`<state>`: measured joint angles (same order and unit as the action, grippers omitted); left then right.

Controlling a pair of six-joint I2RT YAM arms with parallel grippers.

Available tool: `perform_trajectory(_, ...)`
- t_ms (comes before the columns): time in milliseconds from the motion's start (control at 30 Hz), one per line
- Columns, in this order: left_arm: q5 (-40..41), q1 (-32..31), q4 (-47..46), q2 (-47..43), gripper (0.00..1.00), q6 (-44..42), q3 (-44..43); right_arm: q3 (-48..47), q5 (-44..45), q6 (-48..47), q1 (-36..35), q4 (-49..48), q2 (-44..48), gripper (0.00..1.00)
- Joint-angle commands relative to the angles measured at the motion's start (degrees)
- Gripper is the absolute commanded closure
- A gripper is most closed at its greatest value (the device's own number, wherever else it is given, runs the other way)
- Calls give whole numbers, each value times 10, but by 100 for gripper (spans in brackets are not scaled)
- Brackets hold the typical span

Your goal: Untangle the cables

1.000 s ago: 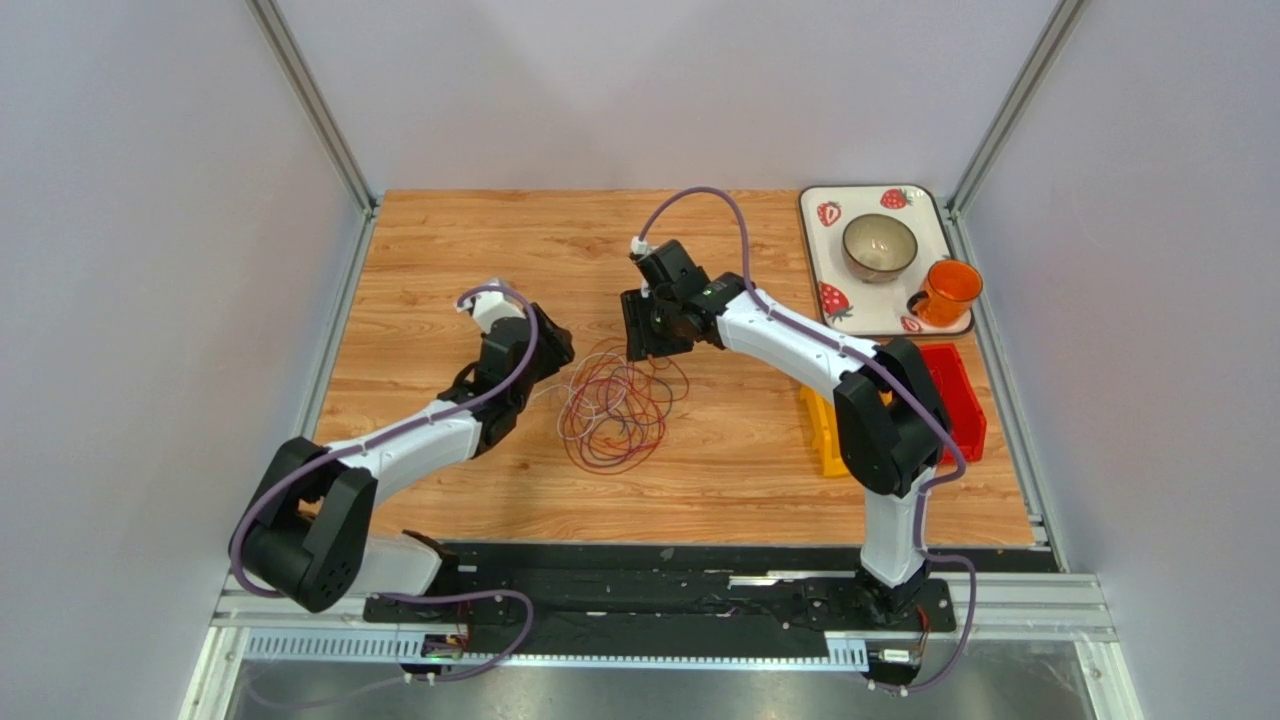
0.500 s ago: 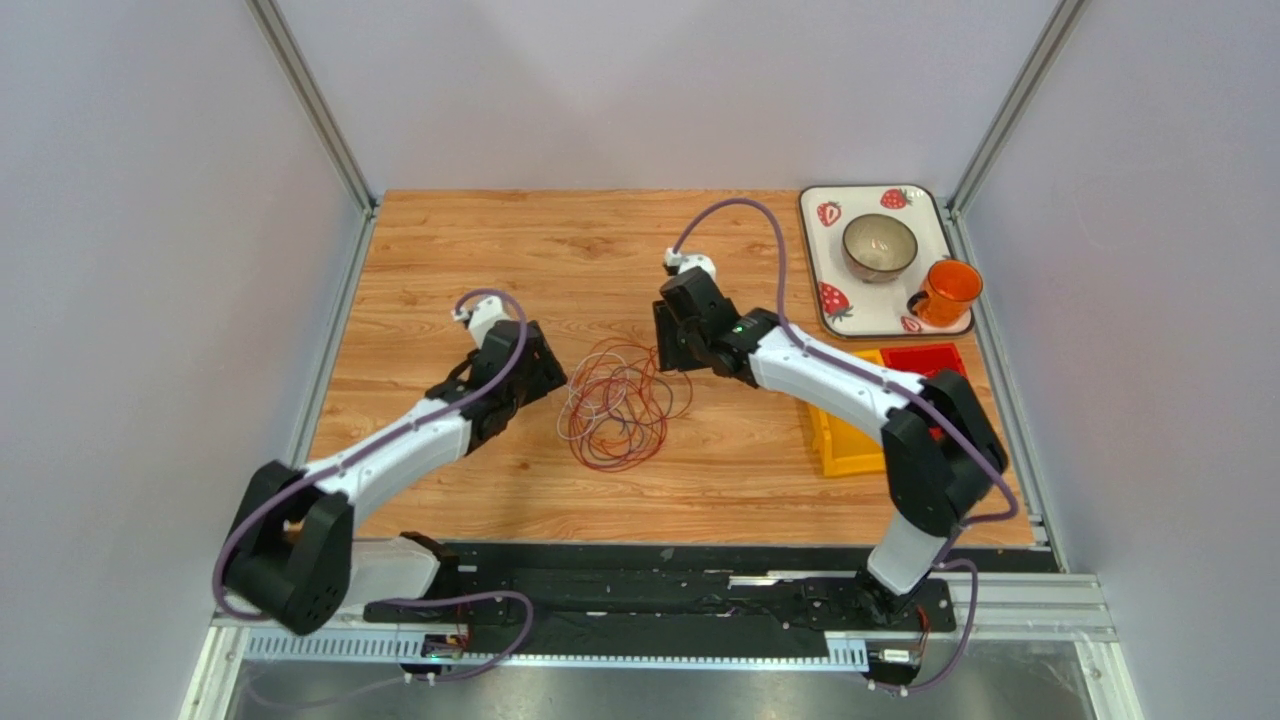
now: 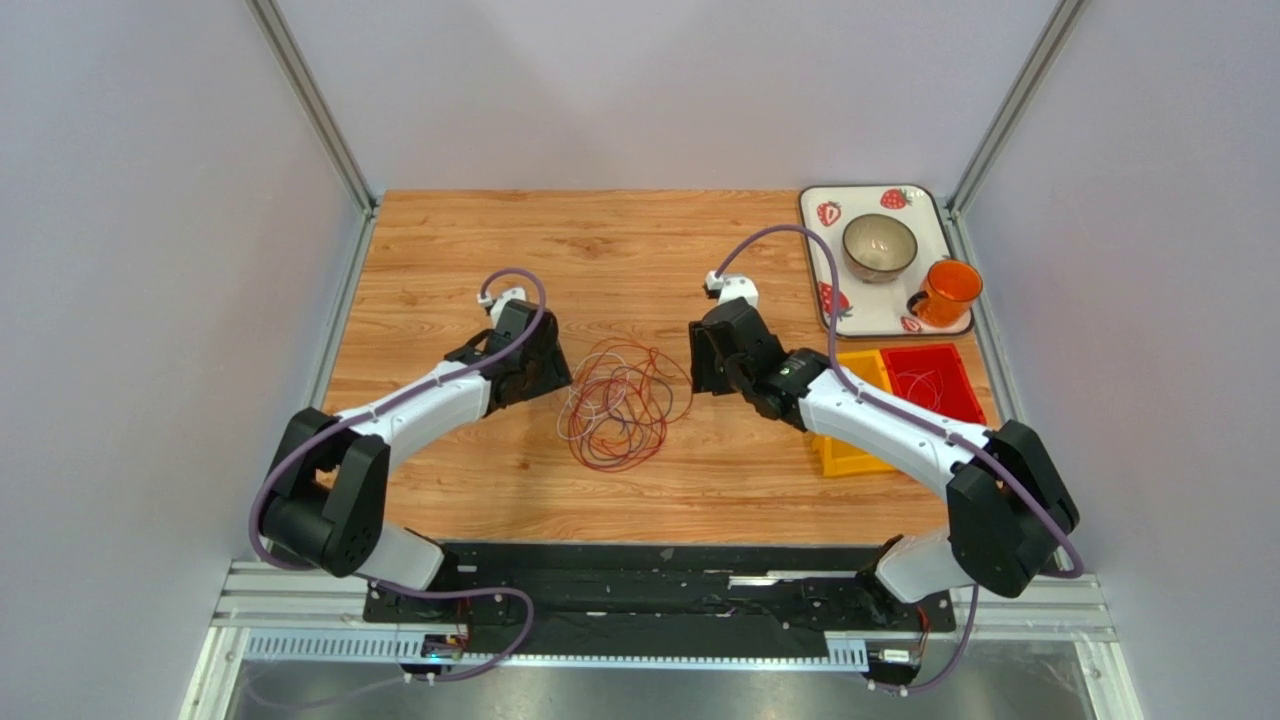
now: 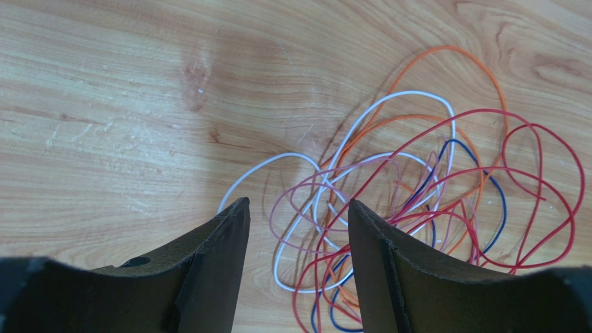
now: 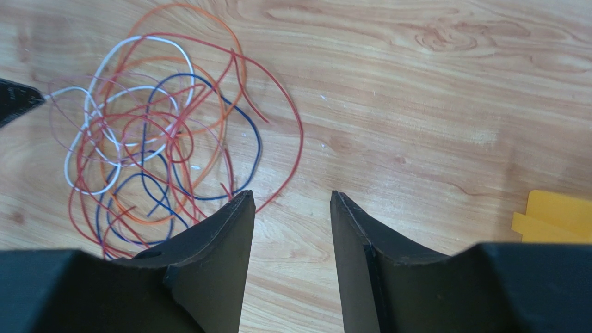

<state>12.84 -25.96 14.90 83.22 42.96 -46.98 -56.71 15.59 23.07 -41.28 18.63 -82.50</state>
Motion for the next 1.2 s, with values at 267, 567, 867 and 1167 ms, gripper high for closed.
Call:
perform_trajectory(267, -35, 9, 2, 93, 39, -60, -48, 65, -27, -6, 16, -96, 30, 53)
perform_trajectory(567, -51, 9, -41, 91, 47, -77, -29, 63, -50, -8, 26, -102, 14, 53)
perform_trajectory(867, -55, 8, -52, 90, 54, -88, -36, 56, -55, -8, 27, -98, 7, 54)
perform_trajectory(1167, -81, 8, -37, 108, 94, -109, -81, 49, -63, -13, 26, -94, -6, 55)
